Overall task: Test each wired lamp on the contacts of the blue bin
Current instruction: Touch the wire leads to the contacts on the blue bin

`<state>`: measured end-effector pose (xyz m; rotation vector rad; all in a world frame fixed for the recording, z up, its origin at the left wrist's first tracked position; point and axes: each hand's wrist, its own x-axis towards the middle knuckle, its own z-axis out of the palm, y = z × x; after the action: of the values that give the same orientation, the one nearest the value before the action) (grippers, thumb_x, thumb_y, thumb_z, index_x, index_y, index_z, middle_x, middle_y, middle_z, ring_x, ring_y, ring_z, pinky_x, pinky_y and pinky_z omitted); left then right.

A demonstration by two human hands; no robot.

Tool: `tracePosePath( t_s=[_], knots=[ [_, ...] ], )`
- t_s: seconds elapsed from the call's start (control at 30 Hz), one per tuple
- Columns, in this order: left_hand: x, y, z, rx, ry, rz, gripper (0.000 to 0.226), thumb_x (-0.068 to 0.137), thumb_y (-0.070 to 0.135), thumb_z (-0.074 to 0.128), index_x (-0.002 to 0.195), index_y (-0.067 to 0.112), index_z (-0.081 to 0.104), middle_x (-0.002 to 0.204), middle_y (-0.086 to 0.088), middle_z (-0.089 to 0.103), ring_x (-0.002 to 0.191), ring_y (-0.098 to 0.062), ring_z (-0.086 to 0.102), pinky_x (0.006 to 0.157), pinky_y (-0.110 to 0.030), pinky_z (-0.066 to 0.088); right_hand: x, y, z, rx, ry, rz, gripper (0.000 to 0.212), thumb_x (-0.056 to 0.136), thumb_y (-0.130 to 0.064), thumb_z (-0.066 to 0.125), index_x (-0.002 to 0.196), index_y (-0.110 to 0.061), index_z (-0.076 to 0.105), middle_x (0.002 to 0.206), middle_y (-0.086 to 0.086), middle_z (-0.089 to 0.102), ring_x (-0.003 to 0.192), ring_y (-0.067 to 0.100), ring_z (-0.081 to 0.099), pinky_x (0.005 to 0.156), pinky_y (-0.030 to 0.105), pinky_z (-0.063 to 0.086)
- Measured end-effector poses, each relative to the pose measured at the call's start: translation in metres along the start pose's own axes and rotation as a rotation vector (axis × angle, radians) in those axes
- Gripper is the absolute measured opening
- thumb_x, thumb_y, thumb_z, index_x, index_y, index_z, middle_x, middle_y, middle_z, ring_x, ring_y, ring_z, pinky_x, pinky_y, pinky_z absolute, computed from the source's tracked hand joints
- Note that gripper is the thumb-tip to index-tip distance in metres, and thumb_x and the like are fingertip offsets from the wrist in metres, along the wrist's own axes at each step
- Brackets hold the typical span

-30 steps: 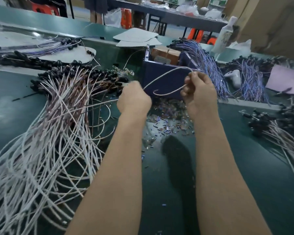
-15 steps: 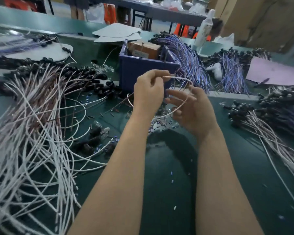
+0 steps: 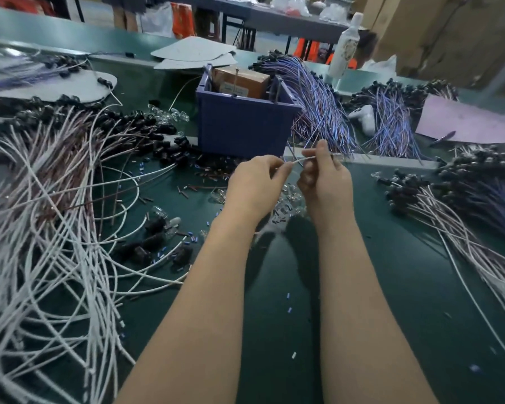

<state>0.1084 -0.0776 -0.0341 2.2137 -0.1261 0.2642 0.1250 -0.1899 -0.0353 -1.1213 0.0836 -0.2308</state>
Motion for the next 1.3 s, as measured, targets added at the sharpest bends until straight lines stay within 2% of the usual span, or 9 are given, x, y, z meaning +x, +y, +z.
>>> tracePosePath(
  t_s=[0.1, 0.27, 0.43, 0.53, 0.7, 0.8, 0.9, 1.1, 1.3],
  knots=[
    [0.001, 0.002, -0.002, 0.193, -0.041, -0.004, 0.025, 0.097, 0.041, 0.046, 0.1, 0.028, 0.068, 0.092, 0.004, 0.07, 0.104, -0.024, 0.054, 0.086, -0.034, 0.035, 0.006, -0.008, -0.009, 0.369, 0.121, 0.027, 0.033, 0.101, -0.026, 0.043, 0.076, -0.008, 0.053, 0.046, -0.006, 0.044, 0.036, 0.003, 0.035, 0.037, 0.015, 0.027],
    [-0.004, 0.001, -0.007, -0.257, -0.099, -0.002, 0.022, 0.098, 0.024, 0.048, 0.088, 0.015, 0.065, 0.069, 0.002, 0.062, 0.067, -0.017, 0.056, 0.075, -0.038, 0.052, 0.008, -0.011, -0.031, 0.815, 0.263, 0.04, 0.038, 0.101, -0.031, 0.041, 0.075, -0.009, 0.056, 0.048, -0.002, 0.049, 0.038, 0.007, 0.042, 0.039, 0.014, 0.035],
    [-0.003, 0.006, -0.003, -0.309, 0.006, 0.084, 0.015, 0.096, 0.018, 0.053, 0.09, 0.017, 0.066, 0.071, 0.006, 0.062, 0.07, -0.015, 0.057, 0.069, -0.03, 0.047, 0.002, 0.003, -0.008, 0.048, 0.006, 0.053, 0.028, 0.095, -0.034, 0.054, 0.084, -0.01, 0.064, 0.065, -0.002, 0.054, 0.054, 0.008, 0.043, 0.05, 0.017, 0.038],
    [-0.004, 0.003, 0.001, -0.229, 0.074, 0.078, 0.017, 0.095, 0.025, 0.054, 0.096, 0.019, 0.069, 0.078, 0.009, 0.066, 0.085, -0.021, 0.064, 0.088, -0.038, 0.048, -0.002, 0.012, 0.002, -0.241, -0.11, -0.099, 0.032, 0.098, -0.027, 0.051, 0.075, -0.012, 0.067, 0.056, -0.006, 0.056, 0.052, 0.008, 0.04, 0.05, 0.019, 0.034],
    [-0.004, -0.002, 0.002, -0.032, 0.134, 0.025, 0.018, 0.096, 0.036, 0.051, 0.093, 0.027, 0.066, 0.07, 0.015, 0.057, 0.083, -0.013, 0.056, 0.081, -0.029, 0.023, 0.002, 0.004, -0.007, 0.136, 0.186, -0.071, 0.036, 0.1, -0.028, 0.046, 0.071, -0.01, 0.059, 0.048, -0.008, 0.052, 0.041, 0.003, 0.043, 0.042, 0.014, 0.036],
    [-0.004, -0.001, 0.002, -0.058, 0.133, 0.03, 0.017, 0.097, 0.032, 0.052, 0.093, 0.024, 0.066, 0.076, 0.014, 0.059, 0.087, -0.015, 0.059, 0.089, -0.031, 0.031, 0.003, 0.003, -0.012, 0.288, 0.187, -0.018, 0.034, 0.1, -0.029, 0.046, 0.076, -0.009, 0.06, 0.052, -0.005, 0.054, 0.043, 0.004, 0.046, 0.043, 0.014, 0.04],
    [-0.004, -0.001, 0.002, -0.17, 0.13, 0.019, 0.014, 0.096, 0.025, 0.052, 0.092, 0.02, 0.065, 0.076, 0.012, 0.06, 0.09, -0.02, 0.062, 0.097, -0.044, 0.042, 0.003, 0.005, -0.008, 0.251, 0.114, 0.013, 0.027, 0.098, -0.024, 0.05, 0.079, -0.01, 0.061, 0.055, -0.005, 0.056, 0.046, 0.004, 0.049, 0.045, 0.015, 0.042],
    [-0.005, 0.0, 0.002, -0.321, 0.103, -0.007, 0.027, 0.093, 0.031, 0.056, 0.117, 0.02, 0.056, 0.08, 0.011, 0.061, 0.088, -0.015, 0.063, 0.094, -0.043, 0.046, 0.001, 0.01, -0.002, 0.028, 0.132, -0.024, 0.031, 0.101, -0.019, 0.046, 0.072, -0.012, 0.056, 0.051, -0.008, 0.049, 0.043, 0.003, 0.041, 0.046, 0.015, 0.035],
    [-0.002, -0.001, 0.003, -0.272, 0.157, 0.003, 0.015, 0.095, 0.021, 0.055, 0.091, 0.011, 0.066, 0.073, 0.004, 0.065, 0.076, -0.017, 0.064, 0.075, -0.024, 0.049, -0.002, 0.012, 0.002, 0.024, -0.006, 0.004, 0.025, 0.098, -0.018, 0.05, 0.078, -0.008, 0.061, 0.057, -0.003, 0.056, 0.049, 0.006, 0.048, 0.049, 0.016, 0.043]
  ],
)
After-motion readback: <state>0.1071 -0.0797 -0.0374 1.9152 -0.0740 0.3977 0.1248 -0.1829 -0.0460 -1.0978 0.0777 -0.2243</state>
